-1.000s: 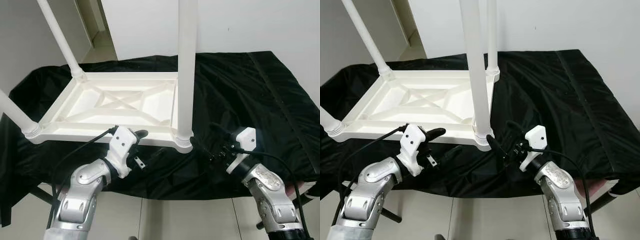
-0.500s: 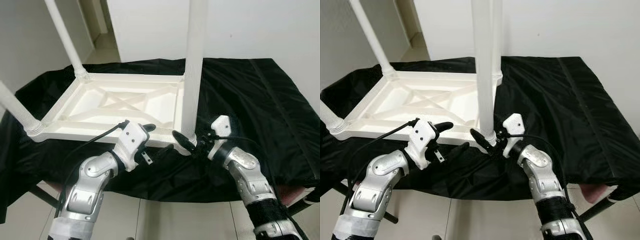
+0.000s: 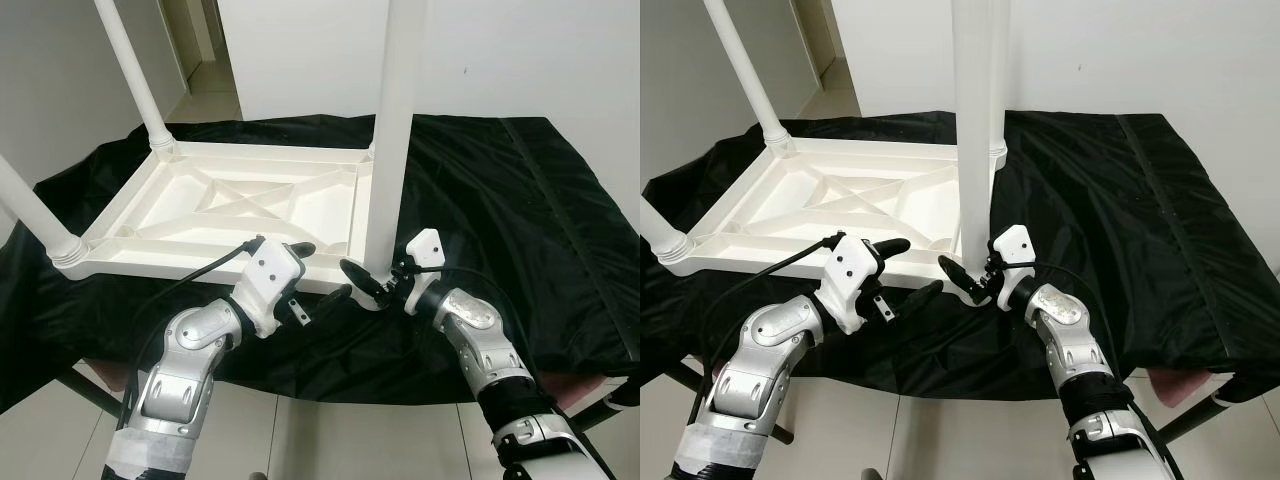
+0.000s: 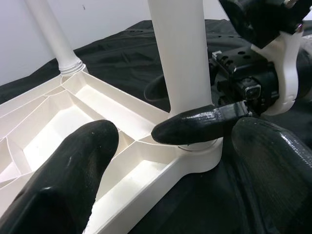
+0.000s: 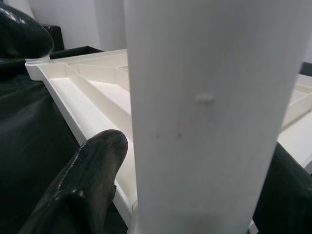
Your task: Building children table
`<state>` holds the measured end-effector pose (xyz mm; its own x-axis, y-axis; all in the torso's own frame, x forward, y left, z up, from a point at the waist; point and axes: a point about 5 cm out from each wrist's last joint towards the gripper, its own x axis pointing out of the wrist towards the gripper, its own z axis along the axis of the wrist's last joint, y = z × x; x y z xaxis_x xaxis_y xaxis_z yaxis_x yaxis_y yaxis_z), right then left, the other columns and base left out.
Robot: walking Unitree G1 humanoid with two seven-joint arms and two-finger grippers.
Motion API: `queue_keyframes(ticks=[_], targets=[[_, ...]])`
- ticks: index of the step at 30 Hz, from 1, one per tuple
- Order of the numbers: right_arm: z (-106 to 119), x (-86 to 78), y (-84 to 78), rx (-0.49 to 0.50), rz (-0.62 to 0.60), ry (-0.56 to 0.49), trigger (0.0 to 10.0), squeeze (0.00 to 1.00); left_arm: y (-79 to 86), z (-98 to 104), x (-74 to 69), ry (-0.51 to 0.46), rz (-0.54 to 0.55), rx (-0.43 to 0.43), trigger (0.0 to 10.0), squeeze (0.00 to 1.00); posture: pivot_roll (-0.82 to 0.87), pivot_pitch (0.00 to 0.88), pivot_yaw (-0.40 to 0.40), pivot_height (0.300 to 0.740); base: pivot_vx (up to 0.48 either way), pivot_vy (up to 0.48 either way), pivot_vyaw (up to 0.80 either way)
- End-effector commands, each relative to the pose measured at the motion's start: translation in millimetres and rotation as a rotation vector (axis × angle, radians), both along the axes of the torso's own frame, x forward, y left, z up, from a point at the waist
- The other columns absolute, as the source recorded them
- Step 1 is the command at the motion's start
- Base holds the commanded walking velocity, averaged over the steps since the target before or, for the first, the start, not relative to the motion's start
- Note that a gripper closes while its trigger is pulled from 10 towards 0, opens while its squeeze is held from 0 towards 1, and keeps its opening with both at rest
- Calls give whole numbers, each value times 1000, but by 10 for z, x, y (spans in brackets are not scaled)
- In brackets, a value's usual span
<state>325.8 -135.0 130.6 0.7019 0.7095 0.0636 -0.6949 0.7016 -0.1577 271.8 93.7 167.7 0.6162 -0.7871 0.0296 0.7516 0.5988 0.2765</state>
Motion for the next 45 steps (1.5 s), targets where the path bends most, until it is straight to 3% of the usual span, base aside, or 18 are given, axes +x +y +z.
queue_keyframes(ticks=[1,2,3,4,11,12,14,15,20,23,25,28,32,34,38,42,43,45], targets=[[-6,8,40,-9,17,-4,8863,0,63,-4,25,-18,137,-19,10000,0,-70,0,83,740,0,0,0],[-6,8,40,-9,17,-4,8863,0,63,-4,25,-18,137,-19,10000,0,-70,0,83,740,0,0,0],[0,9,40,-1,17,-8,4000,0,61,2,17,-17,135,-23,10000,0,-71,0,81,740,0,0,0],[1,9,31,3,11,-9,0,0,51,4,12,-16,131,-24,10000,0,-73,0,80,740,0,0,0],[-23,-21,-16,14,-4,-2,0,0,25,14,14,-14,123,-25,10000,0,-71,34,74,740,0,0,0],[-23,-25,-41,23,-38,3,4314,0,30,22,8,-15,120,-23,10000,0,-70,60,69,740,0,0,0],[-23,-25,-41,23,-38,3,4314,0,30,22,8,-15,120,-23,10000,0,-70,60,69,740,0,0,0],[-25,-23,-65,30,-71,8,10000,0,36,27,4,-16,119,-20,10000,0,-70,69,67,740,0,0,0],[-3,-25,-99,46,-160,10,10000,0,47,39,-2,-18,118,-16,10000,0,-67,101,49,740,0,0,0],[6,-51,-106,61,-293,2,10000,0,52,37,-8,-23,132,-17,10000,0,-69,118,37,740,0,0,0],[11,-128,-68,123,-407,4,10000,0,65,23,-18,-20,156,-25,10000,0,-65,129,29,740,0,0,0],[10,-147,-58,144,-433,9,10000,0,67,19,-17,-18,162,-27,10000,0,-63,128,29,740,0,0,0],[-18,-201,-4,153,-569,11,10000,0,85,36,-18,-21,183,-34,10000,0,-52,135,19,740,0,0,0],[-83,-273,115,167,-676,45,10000,0,94,42,-29,-20,194,-38,10000,0,-51,133,16,740,0,0,0],[-93,-378,370,197,-621,69,10000,0,98,62,-3,-28,200,-39,10000,0,-55,122,16,740,0,0,0],[-70,-408,411,206,-601,64,10000,0,102,73,10,-33,203,-40,10000,0,-55,122,16,740,0,0,0],[-38,-422,413,226,-588,51,10000,1000,103,78,26,-34,204,-43,10000,0,-61,119,19,740,0,0,0],[44,-424,368,246,-576,15,10000,1000,91,93,50,-42,198,-42,10000,0,-70,114,23,740,0,0,0]])
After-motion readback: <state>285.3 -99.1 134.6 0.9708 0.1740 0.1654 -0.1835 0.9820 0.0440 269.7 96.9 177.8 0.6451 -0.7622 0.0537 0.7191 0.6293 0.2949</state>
